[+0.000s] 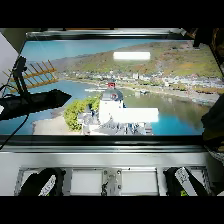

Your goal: Fold the clothes and pants, and hang the long-sleeved shirts on hangers.

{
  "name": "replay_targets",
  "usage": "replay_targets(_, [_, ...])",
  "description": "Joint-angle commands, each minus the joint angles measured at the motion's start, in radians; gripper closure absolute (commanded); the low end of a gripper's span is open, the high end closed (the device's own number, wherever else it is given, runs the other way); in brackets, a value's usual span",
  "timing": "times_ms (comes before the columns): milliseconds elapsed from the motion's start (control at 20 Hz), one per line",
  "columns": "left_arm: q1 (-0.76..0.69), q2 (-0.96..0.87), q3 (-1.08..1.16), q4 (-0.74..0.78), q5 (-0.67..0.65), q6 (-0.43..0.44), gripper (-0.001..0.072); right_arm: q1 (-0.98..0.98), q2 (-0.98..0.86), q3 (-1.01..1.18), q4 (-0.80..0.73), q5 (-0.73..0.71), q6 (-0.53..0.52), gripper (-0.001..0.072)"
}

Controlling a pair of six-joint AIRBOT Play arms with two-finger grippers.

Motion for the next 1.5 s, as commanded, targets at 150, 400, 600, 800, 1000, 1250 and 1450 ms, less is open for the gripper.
replay_targets(150, [0.001,-0.071,-0.001,0.0,-0.03,0.001,0.0658,-0.08,-0.057,0.157,-0.003,-0.092,-0.029,0.0705])
replay_targets(400, [0.001,-0.07,-0.001,0.001,-0.024,0.001,0.0658,-0.124,-0.051,0.182,-0.002,-0.092,-0.021,0.0705])
replay_targets(600, [0.001,-0.07,-0.001,0.001,-0.026,0.002,0.0658,-0.127,-0.048,0.185,0.031,-0.092,-0.022,0.0705])
replay_targets(800, [0.001,-0.07,-0.001,0.001,-0.026,0.004,0.0658,-0.127,-0.049,0.185,0.031,-0.125,-0.022,0.0705])
replay_targets(1000, [0.001,-0.07,-0.001,0.002,-0.026,0.004,0.0658,-0.167,-0.058,0.187,0.031,-0.159,-0.021,0.0706])
replay_targets(1250, [0.001,-0.07,-0.001,0.002,-0.027,0.003,0.0658,-0.251,-0.075,0.187,0.081,-0.159,-0.014,0.0705])
replay_targets(1450, [0.001,-0.07,-0.001,0.001,-0.026,0.003,0.0658,-0.279,-0.093,0.186,0.084,-0.216,-0.013,0.0706])
